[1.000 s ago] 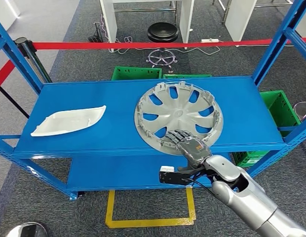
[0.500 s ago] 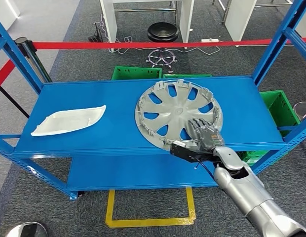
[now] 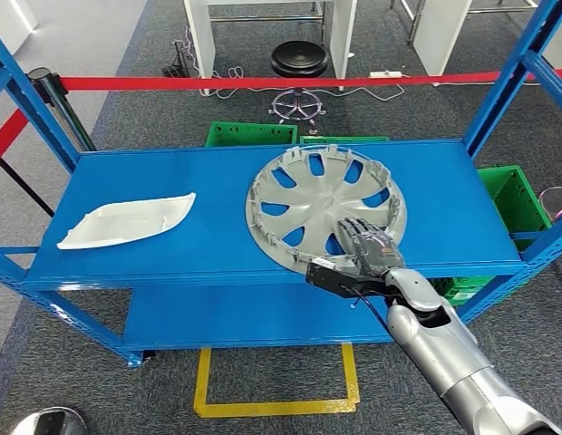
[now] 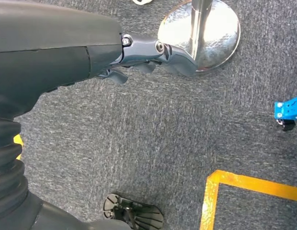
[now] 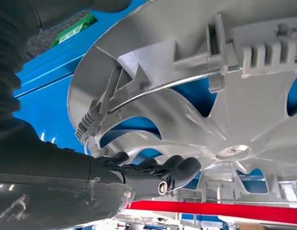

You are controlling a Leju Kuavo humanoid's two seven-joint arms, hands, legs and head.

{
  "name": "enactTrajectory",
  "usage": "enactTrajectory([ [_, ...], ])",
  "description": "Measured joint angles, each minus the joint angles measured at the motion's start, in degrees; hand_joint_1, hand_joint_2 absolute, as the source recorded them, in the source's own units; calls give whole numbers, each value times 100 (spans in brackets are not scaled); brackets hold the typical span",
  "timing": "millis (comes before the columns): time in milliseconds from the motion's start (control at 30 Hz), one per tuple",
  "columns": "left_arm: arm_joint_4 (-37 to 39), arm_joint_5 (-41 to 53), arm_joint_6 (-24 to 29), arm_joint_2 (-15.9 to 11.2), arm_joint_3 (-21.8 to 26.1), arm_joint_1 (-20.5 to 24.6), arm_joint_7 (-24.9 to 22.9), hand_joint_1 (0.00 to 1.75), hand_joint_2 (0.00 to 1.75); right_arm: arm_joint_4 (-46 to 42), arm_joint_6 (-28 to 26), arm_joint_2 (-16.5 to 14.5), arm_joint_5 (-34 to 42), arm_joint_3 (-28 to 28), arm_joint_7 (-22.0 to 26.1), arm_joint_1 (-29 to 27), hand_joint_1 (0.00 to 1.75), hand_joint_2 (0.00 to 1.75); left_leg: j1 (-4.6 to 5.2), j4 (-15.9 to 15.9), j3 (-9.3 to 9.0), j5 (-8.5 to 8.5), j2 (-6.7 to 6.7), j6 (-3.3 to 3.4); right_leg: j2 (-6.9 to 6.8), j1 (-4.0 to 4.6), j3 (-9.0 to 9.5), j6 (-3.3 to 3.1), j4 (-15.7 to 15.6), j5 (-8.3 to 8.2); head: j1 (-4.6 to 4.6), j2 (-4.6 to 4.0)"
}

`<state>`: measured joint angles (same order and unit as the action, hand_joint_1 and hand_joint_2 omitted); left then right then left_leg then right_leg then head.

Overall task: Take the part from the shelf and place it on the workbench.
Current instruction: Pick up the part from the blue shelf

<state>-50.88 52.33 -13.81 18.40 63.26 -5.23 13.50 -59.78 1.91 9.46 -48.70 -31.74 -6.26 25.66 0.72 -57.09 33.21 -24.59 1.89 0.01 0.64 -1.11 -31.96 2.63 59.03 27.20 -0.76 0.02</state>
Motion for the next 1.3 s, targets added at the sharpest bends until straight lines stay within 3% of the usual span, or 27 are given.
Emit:
enactTrajectory([
  [100, 0, 28, 0, 0, 21, -2, 20, 0, 175, 11, 24, -2, 21, -3, 26, 0, 171, 175, 0, 0, 0, 0, 0, 0, 0, 0, 0, 0, 0, 0, 1, 0],
  [133, 0, 45, 1, 0, 26, -2, 25, 0, 175, 18, 37, -2, 26, -5, 37, -1, 175, 175, 0, 0, 0, 0, 0, 0, 0, 0, -1, -1, 0, -1, 0, 0],
  [800, 2, 353, -15, 14, 299, 40, 209, 0, 175, -74, -98, 14, 11, -115, 391, -79, 175, 175, -1, 0, 0, 2, 0, 2, 1, 0, -1, -2, -7, -3, 1, 0],
  [1300, 0, -659, 2, 33, 385, 19, 231, 0, 175, -3174, -1168, 338, -556, 45, 721, -1279, 175, 175, -2, 0, 21, 1, -1, 1, 2, 1, -22, -3, -9, -3, 0, 0],
])
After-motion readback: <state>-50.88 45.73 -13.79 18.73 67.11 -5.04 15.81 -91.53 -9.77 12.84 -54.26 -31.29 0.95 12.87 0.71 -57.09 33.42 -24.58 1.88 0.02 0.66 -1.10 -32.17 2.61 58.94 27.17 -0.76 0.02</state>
